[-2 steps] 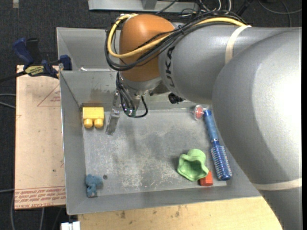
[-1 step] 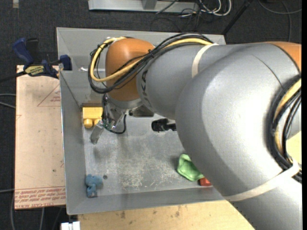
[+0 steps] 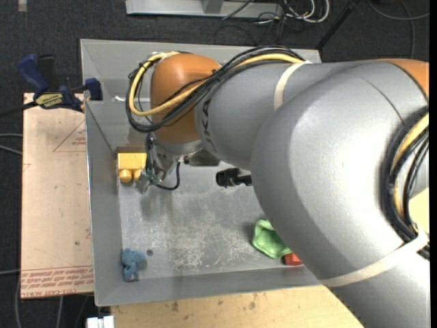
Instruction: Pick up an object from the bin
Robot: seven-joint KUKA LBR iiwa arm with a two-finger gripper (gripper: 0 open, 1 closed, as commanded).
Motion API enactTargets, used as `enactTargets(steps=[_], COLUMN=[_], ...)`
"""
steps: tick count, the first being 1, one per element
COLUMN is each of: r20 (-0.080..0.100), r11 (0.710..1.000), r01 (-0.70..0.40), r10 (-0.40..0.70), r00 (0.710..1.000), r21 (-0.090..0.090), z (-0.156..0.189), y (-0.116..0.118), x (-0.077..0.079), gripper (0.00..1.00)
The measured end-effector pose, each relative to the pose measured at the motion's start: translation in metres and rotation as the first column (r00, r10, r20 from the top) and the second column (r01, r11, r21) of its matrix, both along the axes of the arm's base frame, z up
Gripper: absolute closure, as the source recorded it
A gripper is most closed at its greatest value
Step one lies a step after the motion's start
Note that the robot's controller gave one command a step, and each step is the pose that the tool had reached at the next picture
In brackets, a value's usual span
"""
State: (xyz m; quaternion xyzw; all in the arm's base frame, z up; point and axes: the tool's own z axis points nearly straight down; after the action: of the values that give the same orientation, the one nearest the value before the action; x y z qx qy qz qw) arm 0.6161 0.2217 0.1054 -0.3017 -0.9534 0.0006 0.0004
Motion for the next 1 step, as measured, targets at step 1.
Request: enactTargets(steps=[1], r20=[0.006], r11=[0.943], r01=[0.334], r10=[-0.334], r00=[0.943], r21=[0.006], z=[0.0731], y=[0.0164], x=[-0.0062], gripper=[1.0])
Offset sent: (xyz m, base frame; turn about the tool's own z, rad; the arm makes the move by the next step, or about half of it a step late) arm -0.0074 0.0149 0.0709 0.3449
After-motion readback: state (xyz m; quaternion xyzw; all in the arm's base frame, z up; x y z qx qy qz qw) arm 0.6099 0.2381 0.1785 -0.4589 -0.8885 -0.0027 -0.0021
